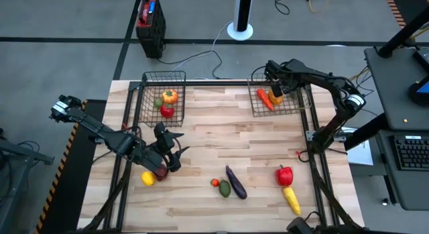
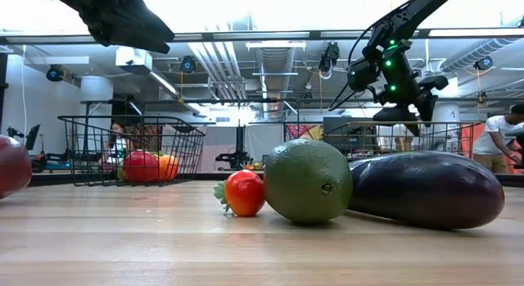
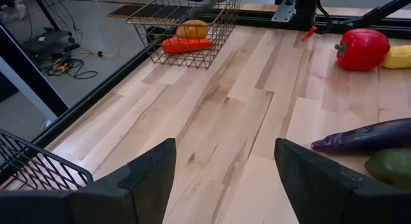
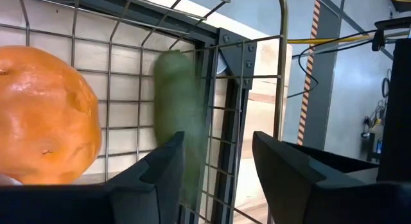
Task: Sort produce into baskets
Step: Put the apple into the left wire basket
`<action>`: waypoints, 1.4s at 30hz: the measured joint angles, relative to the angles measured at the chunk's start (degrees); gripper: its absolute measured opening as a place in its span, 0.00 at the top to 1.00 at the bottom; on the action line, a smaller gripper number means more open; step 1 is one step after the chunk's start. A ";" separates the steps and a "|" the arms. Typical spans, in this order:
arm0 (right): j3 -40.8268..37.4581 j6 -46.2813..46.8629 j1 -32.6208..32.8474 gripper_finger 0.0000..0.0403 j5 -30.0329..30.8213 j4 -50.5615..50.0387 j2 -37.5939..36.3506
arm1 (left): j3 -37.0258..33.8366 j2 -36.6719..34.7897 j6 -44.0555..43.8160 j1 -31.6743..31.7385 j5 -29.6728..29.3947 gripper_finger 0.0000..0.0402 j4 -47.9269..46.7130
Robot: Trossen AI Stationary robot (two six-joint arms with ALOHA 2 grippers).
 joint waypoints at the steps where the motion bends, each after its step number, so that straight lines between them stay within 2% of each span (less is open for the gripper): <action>1: 0.00 -0.02 0.00 0.56 0.00 0.02 0.00 | 0.00 0.00 0.00 0.00 0.01 0.39 0.00; 20: 0.86 -3.21 2.12 0.54 -0.48 1.23 -0.40 | 0.00 0.00 -1.79 0.01 0.85 0.39 -0.02; 24: 2.65 -3.38 4.62 0.55 -0.48 1.27 -0.89 | 0.00 0.00 -3.48 0.01 5.78 0.39 -0.03; 31: 5.68 -3.39 10.63 0.54 -0.47 1.29 -2.13 | 0.39 0.00 -11.83 -0.57 15.81 0.39 -3.65; 37: 6.60 -2.93 16.46 0.54 -0.55 2.19 -2.19 | 4.30 0.00 -20.04 -1.30 23.81 0.39 -14.59; 42: 6.60 -2.93 21.65 0.54 -3.72 5.26 -2.19 | 9.23 0.00 -30.39 -2.78 29.98 0.39 -25.80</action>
